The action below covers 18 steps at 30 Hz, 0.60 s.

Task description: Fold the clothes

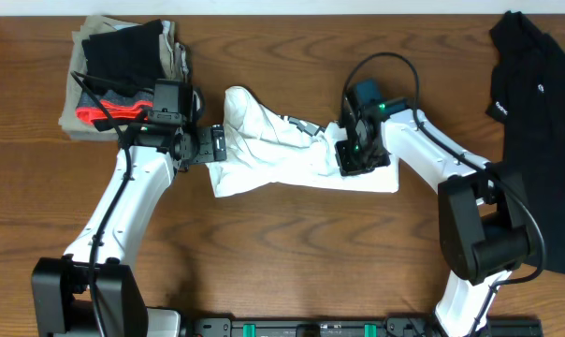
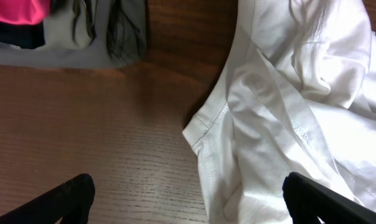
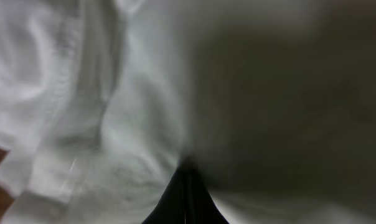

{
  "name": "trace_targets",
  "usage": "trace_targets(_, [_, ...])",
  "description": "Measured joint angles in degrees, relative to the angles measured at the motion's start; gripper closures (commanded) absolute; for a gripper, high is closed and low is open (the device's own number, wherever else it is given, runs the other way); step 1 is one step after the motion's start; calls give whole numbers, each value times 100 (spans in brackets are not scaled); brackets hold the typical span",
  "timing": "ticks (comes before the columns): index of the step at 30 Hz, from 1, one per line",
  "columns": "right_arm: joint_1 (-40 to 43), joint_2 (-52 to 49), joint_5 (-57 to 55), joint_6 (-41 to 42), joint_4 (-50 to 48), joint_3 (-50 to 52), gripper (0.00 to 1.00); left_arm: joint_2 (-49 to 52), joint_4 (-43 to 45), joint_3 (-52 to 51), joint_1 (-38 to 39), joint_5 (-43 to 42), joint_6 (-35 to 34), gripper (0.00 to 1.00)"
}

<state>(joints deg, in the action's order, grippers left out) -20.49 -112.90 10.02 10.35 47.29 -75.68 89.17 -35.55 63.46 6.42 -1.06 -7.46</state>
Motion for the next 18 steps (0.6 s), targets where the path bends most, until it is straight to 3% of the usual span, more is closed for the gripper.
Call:
trace_targets(10, [358,157,-203,11,-1196,667,99,0,-2,0,0,0,0,2])
trace_targets(18, [1067,197,-234,-92,-1493,763,99,0,-2,0,0,-59,-2,2])
